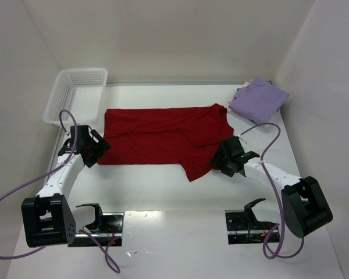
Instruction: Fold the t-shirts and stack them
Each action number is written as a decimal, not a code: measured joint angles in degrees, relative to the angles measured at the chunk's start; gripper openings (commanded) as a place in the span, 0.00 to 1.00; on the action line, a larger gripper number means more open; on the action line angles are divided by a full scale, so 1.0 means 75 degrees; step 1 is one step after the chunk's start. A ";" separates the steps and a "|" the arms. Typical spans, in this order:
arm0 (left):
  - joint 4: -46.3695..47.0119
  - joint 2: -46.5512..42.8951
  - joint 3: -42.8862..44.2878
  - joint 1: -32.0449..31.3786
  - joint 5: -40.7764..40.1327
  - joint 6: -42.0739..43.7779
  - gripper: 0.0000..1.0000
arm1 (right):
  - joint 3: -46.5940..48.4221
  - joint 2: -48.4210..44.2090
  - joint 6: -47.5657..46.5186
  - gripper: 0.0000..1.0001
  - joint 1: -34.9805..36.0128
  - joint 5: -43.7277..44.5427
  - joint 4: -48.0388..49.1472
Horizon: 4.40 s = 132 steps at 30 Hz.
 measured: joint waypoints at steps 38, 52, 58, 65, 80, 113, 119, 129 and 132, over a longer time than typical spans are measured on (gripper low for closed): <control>0.0201 0.0525 -0.0344 0.0478 -0.0099 -0.0169 0.83 | 0.1358 0.0831 -0.0627 0.05 0.0032 0.0396 -0.0044; 0.0213 0.1008 -0.0347 0.0484 -0.0504 -0.0347 0.64 | 0.1577 0.1055 -0.0819 0.06 -0.0015 0.0391 -0.0029; 0.0321 0.1466 -0.0347 0.0539 -0.0618 -0.0376 0.57 | 0.1577 0.1055 -0.0886 0.06 -0.0047 0.0391 -0.0029; 0.0431 0.1623 -0.0326 0.0548 -0.0755 -0.0382 0.44 | 0.1577 0.1055 -0.0973 0.06 -0.0085 0.0388 -0.0029; 0.0729 0.1722 -0.0326 0.0548 -0.0831 -0.0530 0.00 | 0.1705 0.1020 -0.0976 0.06 -0.0114 0.0341 -0.0035; 0.1603 0.4185 0.3876 0.0539 0.0557 0.0472 0.00 | 0.5546 0.4039 -0.1839 0.00 -0.1498 0.0251 0.0163; 0.1684 0.4945 0.4456 0.0408 0.0848 0.0490 0.01 | 0.6024 0.4698 -0.1967 0.00 -0.1594 0.0245 0.0172; 0.1711 0.5330 0.4928 0.0070 0.0493 0.0749 0.49 | 0.6318 0.5237 -0.2159 0.17 -0.1614 0.0251 0.0216; 0.1702 0.5278 0.5018 0.0035 0.0443 0.0839 0.56 | 0.6371 0.5275 -0.2241 0.26 -0.1614 0.0242 0.0230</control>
